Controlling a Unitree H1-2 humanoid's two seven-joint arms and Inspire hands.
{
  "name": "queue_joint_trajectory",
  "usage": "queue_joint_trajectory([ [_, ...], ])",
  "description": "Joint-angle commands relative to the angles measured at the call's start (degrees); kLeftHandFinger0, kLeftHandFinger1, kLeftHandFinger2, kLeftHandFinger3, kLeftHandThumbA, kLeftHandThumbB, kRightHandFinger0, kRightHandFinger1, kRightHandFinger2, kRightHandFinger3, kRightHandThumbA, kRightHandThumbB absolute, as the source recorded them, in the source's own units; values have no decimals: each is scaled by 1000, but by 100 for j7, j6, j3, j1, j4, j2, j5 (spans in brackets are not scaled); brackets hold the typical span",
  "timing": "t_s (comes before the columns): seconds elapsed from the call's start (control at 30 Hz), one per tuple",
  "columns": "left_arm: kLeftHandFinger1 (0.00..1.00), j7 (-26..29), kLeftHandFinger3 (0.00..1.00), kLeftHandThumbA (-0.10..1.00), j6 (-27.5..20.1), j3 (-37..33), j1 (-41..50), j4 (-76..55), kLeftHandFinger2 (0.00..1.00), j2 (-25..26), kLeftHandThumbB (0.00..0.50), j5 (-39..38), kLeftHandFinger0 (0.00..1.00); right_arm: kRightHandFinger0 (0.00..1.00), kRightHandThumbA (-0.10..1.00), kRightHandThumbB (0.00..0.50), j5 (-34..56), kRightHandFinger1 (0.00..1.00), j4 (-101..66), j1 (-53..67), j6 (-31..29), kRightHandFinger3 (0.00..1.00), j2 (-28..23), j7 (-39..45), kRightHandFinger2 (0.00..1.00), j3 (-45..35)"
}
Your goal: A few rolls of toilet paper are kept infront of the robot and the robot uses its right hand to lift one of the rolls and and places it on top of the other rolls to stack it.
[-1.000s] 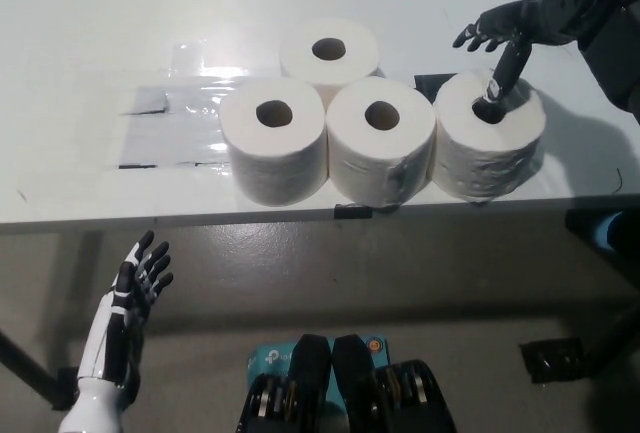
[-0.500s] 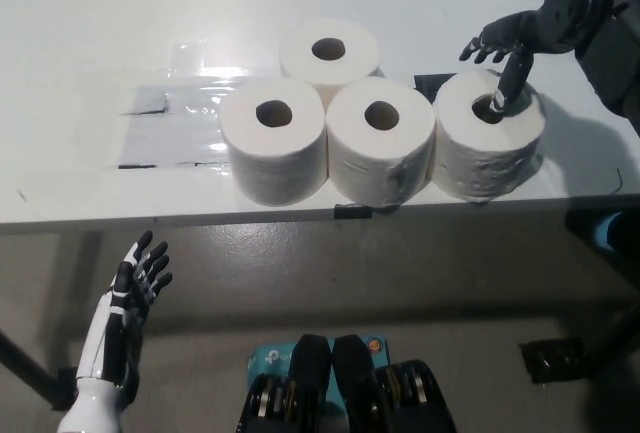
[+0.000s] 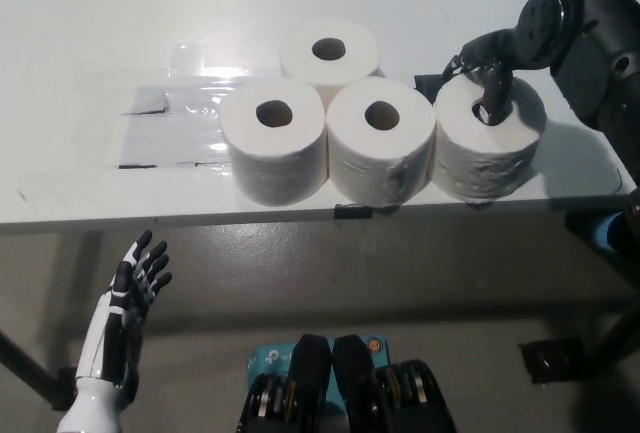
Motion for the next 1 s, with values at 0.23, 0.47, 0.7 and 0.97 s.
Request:
queue_joint_trajectory([
  [0.23, 1000, -87, 1000, 1000, -87, 26, -67, -199, 1000, 77, 124, -48, 1000, 554, 443, 331, -423, 717, 162, -84, 402, 1000, 97, -343, 878, 357],
  [0.47, 1000, -93, 1000, 1000, -108, 48, -96, -172, 1000, 102, 132, -65, 1000, 1, 115, 227, -522, 85, 90, 96, 250, 847, -21, -1017, 287, 438],
  [0.7, 1000, -81, 1000, 1000, -167, 42, -90, -155, 1000, 73, 130, -50, 1000, 0, 147, 159, -580, 10, 89, 186, 145, 1000, -146, -1289, 179, 479],
  [0.97, 1000, -76, 1000, 1000, -94, 39, -83, -198, 1000, 77, 162, -39, 1000, 272, 5, 71, -570, 329, 58, 261, 111, 1000, -232, -1738, 502, 470],
])
